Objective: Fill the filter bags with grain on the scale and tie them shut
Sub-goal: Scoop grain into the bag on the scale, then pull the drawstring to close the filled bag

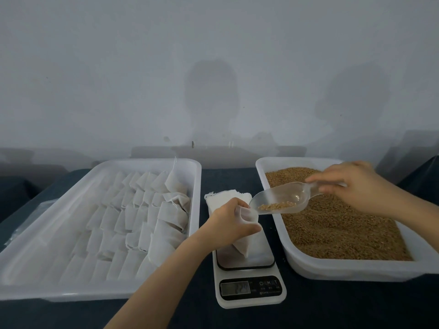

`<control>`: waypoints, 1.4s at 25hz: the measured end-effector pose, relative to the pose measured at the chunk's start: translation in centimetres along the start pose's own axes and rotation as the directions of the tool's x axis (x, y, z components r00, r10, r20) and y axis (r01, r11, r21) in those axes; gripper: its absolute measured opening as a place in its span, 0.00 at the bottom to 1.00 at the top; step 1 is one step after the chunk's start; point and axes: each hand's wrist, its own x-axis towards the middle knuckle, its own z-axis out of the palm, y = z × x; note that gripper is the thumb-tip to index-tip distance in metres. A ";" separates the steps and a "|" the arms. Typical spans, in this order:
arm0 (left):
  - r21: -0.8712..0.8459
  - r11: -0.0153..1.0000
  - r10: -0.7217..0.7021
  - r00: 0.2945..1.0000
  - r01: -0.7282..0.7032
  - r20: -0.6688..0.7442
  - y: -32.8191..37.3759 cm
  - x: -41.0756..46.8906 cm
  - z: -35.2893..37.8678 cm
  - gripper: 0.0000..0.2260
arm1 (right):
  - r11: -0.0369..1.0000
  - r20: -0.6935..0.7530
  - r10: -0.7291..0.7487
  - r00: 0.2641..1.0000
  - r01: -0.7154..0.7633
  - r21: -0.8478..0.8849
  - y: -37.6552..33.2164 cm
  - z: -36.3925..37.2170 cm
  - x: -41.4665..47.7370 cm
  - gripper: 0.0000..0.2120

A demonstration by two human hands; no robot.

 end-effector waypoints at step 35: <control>0.027 0.999 -0.017 1.000 0.017 -0.014 -0.4 0.2 0.0 0.21 | 0.884 -0.141 0.464 0.874 -0.467 0.011 5.3 7.8 -0.4 0.13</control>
